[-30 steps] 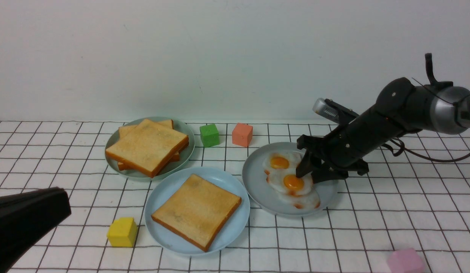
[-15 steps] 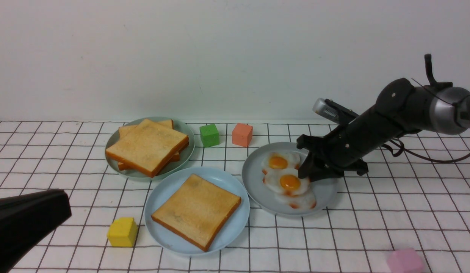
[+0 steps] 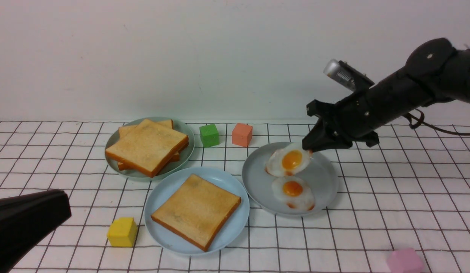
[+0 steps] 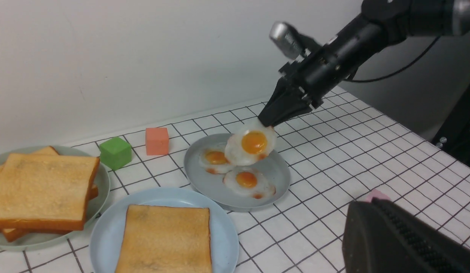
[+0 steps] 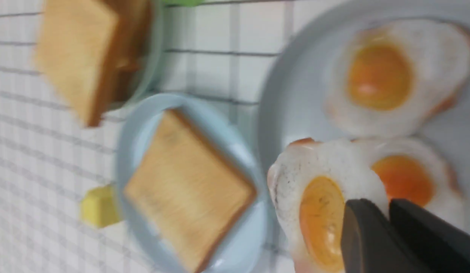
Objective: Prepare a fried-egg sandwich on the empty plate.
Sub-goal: Use the right arm to place the fried egg on the slice of bread in the middle
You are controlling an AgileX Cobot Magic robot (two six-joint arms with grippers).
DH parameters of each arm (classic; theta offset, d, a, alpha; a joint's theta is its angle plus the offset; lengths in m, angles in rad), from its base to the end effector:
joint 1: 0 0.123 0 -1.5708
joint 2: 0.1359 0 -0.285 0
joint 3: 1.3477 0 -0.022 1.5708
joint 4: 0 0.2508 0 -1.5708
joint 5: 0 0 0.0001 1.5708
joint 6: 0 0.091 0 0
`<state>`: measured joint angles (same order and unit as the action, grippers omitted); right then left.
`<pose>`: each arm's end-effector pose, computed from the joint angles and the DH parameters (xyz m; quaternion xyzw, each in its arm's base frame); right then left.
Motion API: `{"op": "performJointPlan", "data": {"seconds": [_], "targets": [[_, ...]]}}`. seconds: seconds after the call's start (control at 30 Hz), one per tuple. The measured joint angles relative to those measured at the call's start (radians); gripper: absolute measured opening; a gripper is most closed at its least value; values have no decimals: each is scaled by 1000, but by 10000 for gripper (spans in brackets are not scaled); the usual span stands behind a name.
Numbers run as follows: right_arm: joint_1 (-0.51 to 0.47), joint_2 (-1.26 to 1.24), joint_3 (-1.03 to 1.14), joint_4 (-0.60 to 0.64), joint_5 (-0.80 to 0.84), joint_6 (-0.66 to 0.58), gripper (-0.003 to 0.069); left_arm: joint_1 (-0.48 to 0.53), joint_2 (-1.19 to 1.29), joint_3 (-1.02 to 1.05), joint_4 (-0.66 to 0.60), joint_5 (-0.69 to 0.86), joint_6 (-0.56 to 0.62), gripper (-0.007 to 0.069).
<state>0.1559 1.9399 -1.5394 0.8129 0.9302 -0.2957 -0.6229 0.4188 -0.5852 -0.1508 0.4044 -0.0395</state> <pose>0.4061 0.1175 0.2516 -0.0260 0.9239 0.3399 0.1738 0.0658 -0.0539 0.3439 0.1857 0.7338 -0.2753 0.5927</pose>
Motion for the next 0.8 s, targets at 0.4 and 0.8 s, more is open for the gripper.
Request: {"op": "performJointPlan", "data": {"seconds": [0.4,0.8], "targets": [[257,74,0,229,-79,-107,80,0,0,1,55,74,0,-13],[282,232,0,374,-127,-123,85,0,0,1,56,87,0,-13]]}}
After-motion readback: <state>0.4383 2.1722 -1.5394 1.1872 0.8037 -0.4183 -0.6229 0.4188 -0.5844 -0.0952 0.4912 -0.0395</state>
